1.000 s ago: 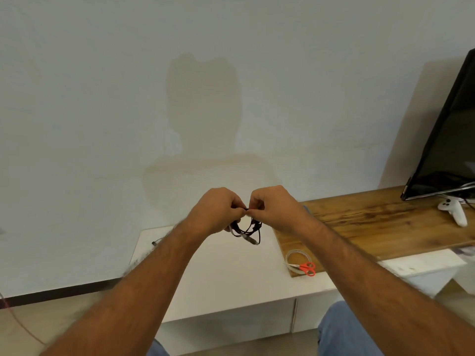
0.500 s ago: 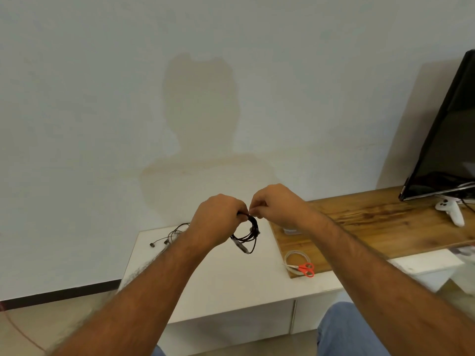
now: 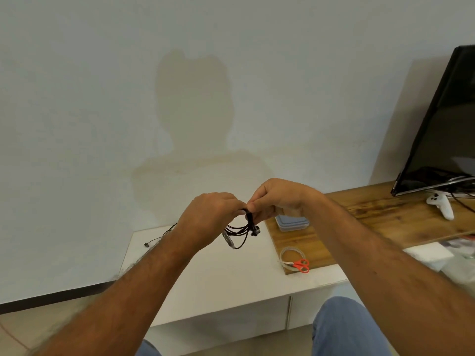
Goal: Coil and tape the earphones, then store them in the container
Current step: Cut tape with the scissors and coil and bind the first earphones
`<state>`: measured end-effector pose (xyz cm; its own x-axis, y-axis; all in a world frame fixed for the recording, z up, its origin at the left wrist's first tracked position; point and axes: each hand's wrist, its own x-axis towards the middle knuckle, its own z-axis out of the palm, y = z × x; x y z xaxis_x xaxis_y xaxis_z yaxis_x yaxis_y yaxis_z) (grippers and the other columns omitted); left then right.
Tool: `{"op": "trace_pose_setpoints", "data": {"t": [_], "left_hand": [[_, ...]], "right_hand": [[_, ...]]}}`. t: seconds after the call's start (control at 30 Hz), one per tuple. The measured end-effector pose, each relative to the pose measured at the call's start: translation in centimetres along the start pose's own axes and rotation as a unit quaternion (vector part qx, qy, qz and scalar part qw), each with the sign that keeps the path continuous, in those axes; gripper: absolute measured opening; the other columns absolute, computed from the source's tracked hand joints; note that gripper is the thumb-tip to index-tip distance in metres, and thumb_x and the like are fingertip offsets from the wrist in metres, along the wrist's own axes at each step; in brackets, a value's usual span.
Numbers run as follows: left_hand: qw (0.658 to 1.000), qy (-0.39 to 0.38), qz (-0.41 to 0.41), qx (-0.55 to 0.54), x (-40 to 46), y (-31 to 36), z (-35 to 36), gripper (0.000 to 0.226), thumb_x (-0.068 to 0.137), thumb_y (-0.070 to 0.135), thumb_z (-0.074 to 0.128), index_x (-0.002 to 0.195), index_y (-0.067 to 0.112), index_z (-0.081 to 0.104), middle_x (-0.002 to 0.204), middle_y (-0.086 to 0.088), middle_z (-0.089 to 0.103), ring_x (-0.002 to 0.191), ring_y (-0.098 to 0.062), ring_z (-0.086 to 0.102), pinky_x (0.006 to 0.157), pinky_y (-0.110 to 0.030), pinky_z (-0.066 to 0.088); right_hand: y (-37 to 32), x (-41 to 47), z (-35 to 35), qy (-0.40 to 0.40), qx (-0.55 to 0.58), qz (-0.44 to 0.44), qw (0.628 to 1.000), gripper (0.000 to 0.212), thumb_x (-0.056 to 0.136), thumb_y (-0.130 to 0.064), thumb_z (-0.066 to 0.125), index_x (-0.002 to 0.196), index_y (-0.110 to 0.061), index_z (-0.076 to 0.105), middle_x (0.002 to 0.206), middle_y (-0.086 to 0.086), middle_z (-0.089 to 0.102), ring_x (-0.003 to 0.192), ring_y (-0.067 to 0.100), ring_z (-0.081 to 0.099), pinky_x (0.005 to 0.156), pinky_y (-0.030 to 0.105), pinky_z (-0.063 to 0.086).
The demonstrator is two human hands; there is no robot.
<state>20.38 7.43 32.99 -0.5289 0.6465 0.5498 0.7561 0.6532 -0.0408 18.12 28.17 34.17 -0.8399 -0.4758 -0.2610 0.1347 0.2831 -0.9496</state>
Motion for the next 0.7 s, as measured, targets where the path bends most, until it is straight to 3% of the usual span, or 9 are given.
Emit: {"op": "trace_pose_setpoints", "data": {"t": [0.13,0.23,0.33,0.47,0.57,0.63,0.7], "left_hand": [[0.997,0.039,0.034,-0.05,-0.6,0.1,0.2,0.015,0.087,0.027,0.061,0.101,0.027,0.066,0.078,0.004,0.069,0.064,-0.02,0.063,0.049,-0.029,0.05],[0.995,0.066,0.051,-0.059,-0.5,0.7,0.0,0.019,0.089,0.027,0.057,0.107,0.031,0.057,0.08,0.003,0.069,0.065,-0.02,0.063,0.052,-0.027,0.05],[0.991,0.095,0.063,-0.069,-0.3,1.2,-0.1,0.018,0.089,0.025,0.058,0.101,0.022,0.071,0.082,0.002,0.071,0.065,-0.02,0.063,0.054,-0.024,0.049],[0.991,0.108,0.052,-0.066,0.0,1.1,0.2,0.019,0.082,0.017,0.072,0.101,0.018,0.072,0.086,0.001,0.072,0.069,-0.02,0.065,0.057,-0.023,0.05],[0.991,0.099,0.02,-0.083,0.0,1.2,0.1,0.02,0.088,0.028,0.062,0.095,0.016,0.076,0.077,0.003,0.07,0.065,-0.017,0.063,0.053,-0.024,0.05],[0.992,0.085,-0.018,-0.09,-0.2,1.0,0.1,0.026,0.089,0.033,0.056,0.095,0.019,0.077,0.074,0.005,0.068,0.062,-0.014,0.06,0.052,-0.024,0.048],[0.991,0.075,-0.056,-0.094,-0.5,0.8,0.3,0.029,0.089,0.036,0.053,0.094,0.021,0.077,0.073,0.007,0.067,0.061,-0.012,0.059,0.053,-0.025,0.047]], "right_hand": [[0.0,0.1,-0.3,-0.057,0.048,0.04,0.996,0.02,0.086,0.0,0.064,0.074,-0.009,0.077,0.076,0.009,0.074,0.065,0.016,0.072,0.073,0.029,0.061],[0.4,0.0,-0.3,-0.102,0.08,0.027,0.991,0.007,0.068,-0.013,0.083,0.069,-0.012,0.077,0.071,0.007,0.073,0.061,0.014,0.071,0.072,0.031,0.061],[1.5,0.3,-0.4,-0.157,0.131,0.012,0.979,0.039,0.043,-0.03,0.097,0.069,-0.012,0.073,0.061,0.003,0.069,0.053,0.011,0.067,0.057,0.024,0.056],[3.1,1.0,0.0,-0.162,0.186,-0.018,0.969,0.059,0.045,-0.035,0.096,0.083,-0.01,0.057,0.054,-0.002,0.061,0.047,0.008,0.06,0.056,0.024,0.053],[3.4,1.1,0.2,-0.101,0.196,-0.056,0.974,0.034,0.053,-0.028,0.093,0.069,-0.017,0.065,0.056,0.001,0.058,0.056,0.014,0.063,0.073,0.036,0.053],[3.2,0.9,0.3,-0.05,0.172,-0.08,0.981,0.012,0.071,-0.013,0.08,0.068,-0.016,0.069,0.066,0.007,0.066,0.07,0.024,0.069,0.079,0.043,0.055],[2.9,0.8,0.1,-0.004,0.135,-0.099,0.986,0.011,0.084,-0.005,0.069,0.075,-0.012,0.071,0.082,0.016,0.071,0.081,0.028,0.07,0.08,0.041,0.059]]}}
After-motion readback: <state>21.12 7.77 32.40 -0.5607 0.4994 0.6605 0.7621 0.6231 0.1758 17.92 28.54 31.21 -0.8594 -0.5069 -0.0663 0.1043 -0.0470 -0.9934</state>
